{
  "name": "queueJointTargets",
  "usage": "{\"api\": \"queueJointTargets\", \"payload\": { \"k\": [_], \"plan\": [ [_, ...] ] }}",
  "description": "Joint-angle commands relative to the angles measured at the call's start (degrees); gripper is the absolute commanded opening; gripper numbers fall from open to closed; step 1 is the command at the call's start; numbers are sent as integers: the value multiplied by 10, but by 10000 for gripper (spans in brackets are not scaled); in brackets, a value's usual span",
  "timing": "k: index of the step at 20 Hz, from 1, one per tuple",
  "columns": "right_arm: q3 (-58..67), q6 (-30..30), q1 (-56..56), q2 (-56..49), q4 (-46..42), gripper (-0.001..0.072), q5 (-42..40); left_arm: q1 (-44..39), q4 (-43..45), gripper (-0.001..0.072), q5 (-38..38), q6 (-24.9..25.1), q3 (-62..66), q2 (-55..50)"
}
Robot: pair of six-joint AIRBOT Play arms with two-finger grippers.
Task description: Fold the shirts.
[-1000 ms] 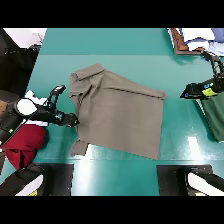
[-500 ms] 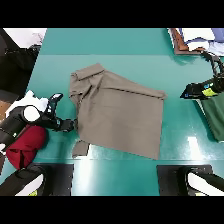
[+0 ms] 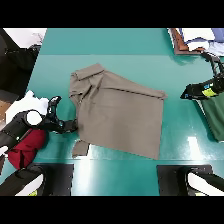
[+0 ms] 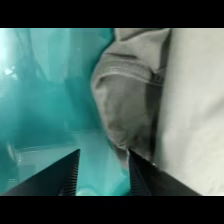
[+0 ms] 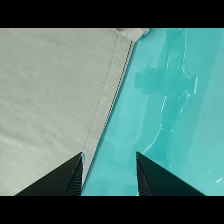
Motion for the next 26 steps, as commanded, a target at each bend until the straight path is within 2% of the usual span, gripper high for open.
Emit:
{"api": "queueJointTargets", "payload": {
  "k": [1,5,9,13,20,22,24,25,26],
  "plan": [
    [0,0,0,0,0,385,4,0,-24,390,30,-3,-2,0],
    [0,0,0,0,0,384,4,0,-68,389,43,27,-2,0],
    [0,0,0,0,1,384,5,0,-62,388,31,27,-2,0],
    [0,0,0,0,1,384,16,0,-16,388,14,10,-3,0],
    [0,0,0,0,1,384,17,0,-72,383,79,8,-29,0],
    [0,0,0,0,1,384,19,0,-73,152,83,8,-29,0],
    [0,0,0,0,2,384,28,0,-74,87,82,8,-29,0],
    [0,0,0,0,0,383,39,0,-71,28,77,9,-26,0],
    [-2,-5,-1,1,0,384,52,0,-63,27,69,9,-17,1]
  ]
}}
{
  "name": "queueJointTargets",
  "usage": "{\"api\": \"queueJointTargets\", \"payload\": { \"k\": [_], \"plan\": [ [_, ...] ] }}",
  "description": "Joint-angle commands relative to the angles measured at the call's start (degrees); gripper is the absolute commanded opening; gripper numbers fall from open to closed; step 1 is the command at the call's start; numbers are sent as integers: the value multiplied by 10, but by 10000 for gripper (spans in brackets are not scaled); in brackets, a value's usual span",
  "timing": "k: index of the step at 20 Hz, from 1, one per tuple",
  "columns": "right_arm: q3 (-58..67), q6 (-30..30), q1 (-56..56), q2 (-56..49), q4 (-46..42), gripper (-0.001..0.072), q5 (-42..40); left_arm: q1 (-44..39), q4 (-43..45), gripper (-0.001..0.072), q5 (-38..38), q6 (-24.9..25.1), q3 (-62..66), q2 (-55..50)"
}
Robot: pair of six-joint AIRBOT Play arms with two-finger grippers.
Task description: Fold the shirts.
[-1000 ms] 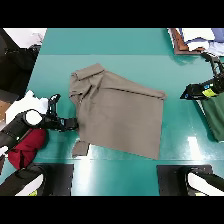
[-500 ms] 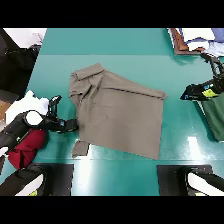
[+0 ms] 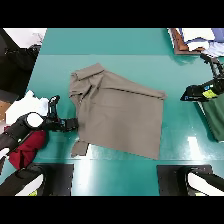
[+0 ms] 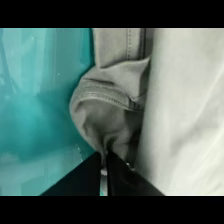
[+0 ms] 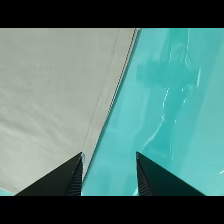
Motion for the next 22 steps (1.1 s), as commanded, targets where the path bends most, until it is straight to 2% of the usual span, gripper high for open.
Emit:
{"api": "queueJointTargets", "payload": {
  "k": [1,4,7,8,9,12,15,20,21,22],
  "plan": [
    [-16,-11,-5,9,0,383,34,0,17,27,-21,4,26,6],
    [-118,-10,-33,64,1,384,26,0,64,28,-77,21,99,31],
    [-254,-10,-64,116,15,409,36,0,62,28,-99,35,150,35],
    [-299,-10,-73,126,38,543,37,0,59,28,-91,34,153,35],
    [-346,-10,-77,134,80,591,36,0,57,28,-83,34,153,35],
    [-452,-16,-67,136,192,557,1,0,56,28,-79,34,153,34],
    [-501,-5,8,136,210,556,-73,0,56,28,-79,34,153,34],
    [-509,66,152,99,204,544,-138,0,57,28,-79,35,153,34],
    [-509,72,170,85,204,511,-144,0,57,28,-79,35,153,34],
    [-509,72,182,73,206,432,-151,0,57,28,-79,35,153,34]
  ]
}}
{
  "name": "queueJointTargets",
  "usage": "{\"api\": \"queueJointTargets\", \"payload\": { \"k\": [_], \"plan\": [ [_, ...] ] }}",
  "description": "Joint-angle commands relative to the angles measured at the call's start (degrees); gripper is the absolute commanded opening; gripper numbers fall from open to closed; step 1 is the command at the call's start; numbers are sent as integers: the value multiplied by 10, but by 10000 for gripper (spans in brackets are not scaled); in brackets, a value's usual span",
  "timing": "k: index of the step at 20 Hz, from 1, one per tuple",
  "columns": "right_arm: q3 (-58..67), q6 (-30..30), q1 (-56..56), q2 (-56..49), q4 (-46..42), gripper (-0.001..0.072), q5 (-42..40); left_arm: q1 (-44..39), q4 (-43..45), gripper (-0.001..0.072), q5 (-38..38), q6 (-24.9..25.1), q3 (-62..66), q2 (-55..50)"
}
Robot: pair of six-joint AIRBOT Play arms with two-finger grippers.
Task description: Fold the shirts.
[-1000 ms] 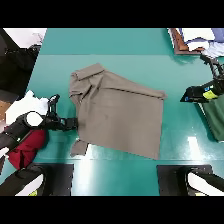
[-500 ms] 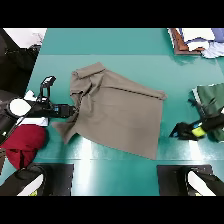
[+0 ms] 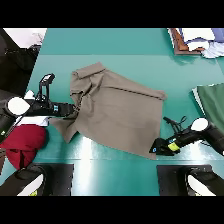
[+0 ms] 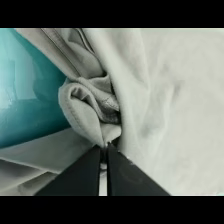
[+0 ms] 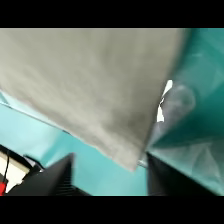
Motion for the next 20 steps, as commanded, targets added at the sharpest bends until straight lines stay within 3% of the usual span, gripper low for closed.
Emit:
{"api": "queueJointTargets", "payload": {
  "k": [1,2,3,4,6,7,12,16,20],
  "plan": [
    [-8,23,63,-35,4,432,-47,0,1,28,-1,0,1,0],
    [-8,23,68,-40,7,425,-54,0,1,29,-1,0,1,0],
    [-8,23,71,-39,6,371,-61,0,1,28,-1,0,1,0],
    [-8,23,72,-31,6,229,-69,0,1,28,-1,0,1,0],
    [-7,23,71,-2,6,58,-82,0,1,28,-2,0,1,0],
    [-1,23,71,16,2,16,-83,0,1,27,-3,0,3,1],
    [144,44,16,103,-44,15,-66,0,56,27,-69,0,129,1],
    [363,19,-122,130,-43,15,-60,0,128,28,-143,15,379,1],
    [610,-17,-242,111,-42,14,-41,0,146,28,-115,14,645,1]
  ]
}}
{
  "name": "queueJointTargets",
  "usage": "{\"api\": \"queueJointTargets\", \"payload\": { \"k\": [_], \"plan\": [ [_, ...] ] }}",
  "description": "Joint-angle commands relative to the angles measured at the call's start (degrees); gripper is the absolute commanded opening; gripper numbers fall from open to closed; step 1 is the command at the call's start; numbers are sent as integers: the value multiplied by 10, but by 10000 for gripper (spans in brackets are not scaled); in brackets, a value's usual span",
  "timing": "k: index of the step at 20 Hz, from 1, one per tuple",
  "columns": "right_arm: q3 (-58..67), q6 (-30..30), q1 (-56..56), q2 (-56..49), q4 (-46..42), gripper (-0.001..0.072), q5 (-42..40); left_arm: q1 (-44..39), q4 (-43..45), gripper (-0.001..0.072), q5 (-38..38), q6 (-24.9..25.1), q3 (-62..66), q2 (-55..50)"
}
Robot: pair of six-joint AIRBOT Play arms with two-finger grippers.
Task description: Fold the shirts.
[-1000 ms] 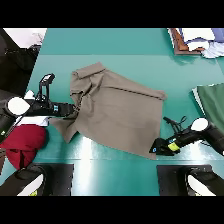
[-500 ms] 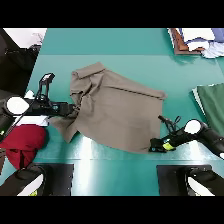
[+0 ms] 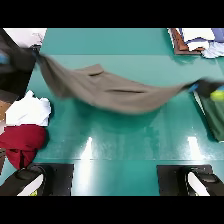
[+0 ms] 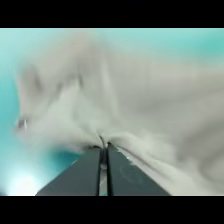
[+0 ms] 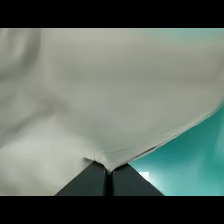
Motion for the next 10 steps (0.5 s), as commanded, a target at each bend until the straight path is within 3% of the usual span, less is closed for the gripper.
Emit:
{"api": "queueJointTargets", "payload": {
  "k": [1,7,10],
  "plan": [
    [218,-30,-102,-16,-1,14,21,0,26,28,18,2,231,0],
    [518,-37,-197,-89,-2,14,94,0,19,27,113,-22,411,2],
    [559,-37,-227,-94,-1,14,118,0,-10,27,103,-33,415,1]
  ]
}}
